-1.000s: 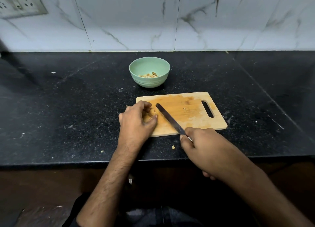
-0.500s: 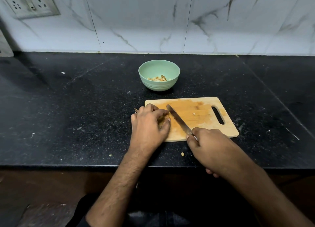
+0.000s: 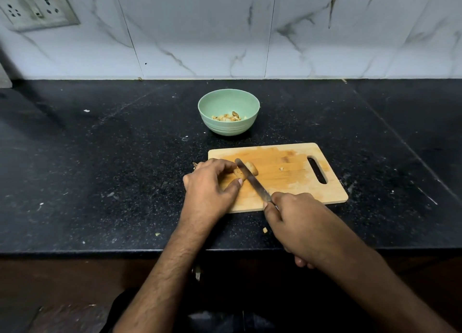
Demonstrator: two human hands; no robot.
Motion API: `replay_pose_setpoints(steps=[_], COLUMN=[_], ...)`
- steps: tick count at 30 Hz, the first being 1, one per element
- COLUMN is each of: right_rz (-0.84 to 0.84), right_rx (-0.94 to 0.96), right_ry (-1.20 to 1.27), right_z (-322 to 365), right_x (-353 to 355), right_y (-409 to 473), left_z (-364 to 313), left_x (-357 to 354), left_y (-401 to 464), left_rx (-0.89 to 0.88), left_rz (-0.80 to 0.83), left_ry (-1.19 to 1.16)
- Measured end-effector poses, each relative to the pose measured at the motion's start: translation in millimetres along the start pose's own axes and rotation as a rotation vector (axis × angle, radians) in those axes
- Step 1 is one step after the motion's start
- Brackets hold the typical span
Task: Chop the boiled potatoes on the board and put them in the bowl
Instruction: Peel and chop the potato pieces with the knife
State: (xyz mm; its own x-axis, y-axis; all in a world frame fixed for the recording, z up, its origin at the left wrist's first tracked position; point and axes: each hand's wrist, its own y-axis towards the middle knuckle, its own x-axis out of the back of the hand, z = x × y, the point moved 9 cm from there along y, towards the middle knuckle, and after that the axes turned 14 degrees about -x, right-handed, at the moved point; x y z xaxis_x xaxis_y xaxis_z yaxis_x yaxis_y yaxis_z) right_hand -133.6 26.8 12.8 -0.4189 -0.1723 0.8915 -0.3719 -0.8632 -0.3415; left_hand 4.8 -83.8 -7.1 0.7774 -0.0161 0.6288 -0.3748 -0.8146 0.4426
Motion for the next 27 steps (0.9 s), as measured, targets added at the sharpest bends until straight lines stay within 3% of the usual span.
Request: replay_pose_setpoints(steps=[13, 27], right_rz=[-0.164, -0.13], right_rx=[0.056, 0.069], right_ry=[-0.137, -0.121], right_z=[7, 7], right_x=[3, -2], right_y=[-6, -3], left_z=[-12, -10], left_x=[0, 0], left_y=[0, 0], left_rx=[-0.064, -0.073], left_rz=[0.022, 0.013], left_ry=[0.188, 0.153])
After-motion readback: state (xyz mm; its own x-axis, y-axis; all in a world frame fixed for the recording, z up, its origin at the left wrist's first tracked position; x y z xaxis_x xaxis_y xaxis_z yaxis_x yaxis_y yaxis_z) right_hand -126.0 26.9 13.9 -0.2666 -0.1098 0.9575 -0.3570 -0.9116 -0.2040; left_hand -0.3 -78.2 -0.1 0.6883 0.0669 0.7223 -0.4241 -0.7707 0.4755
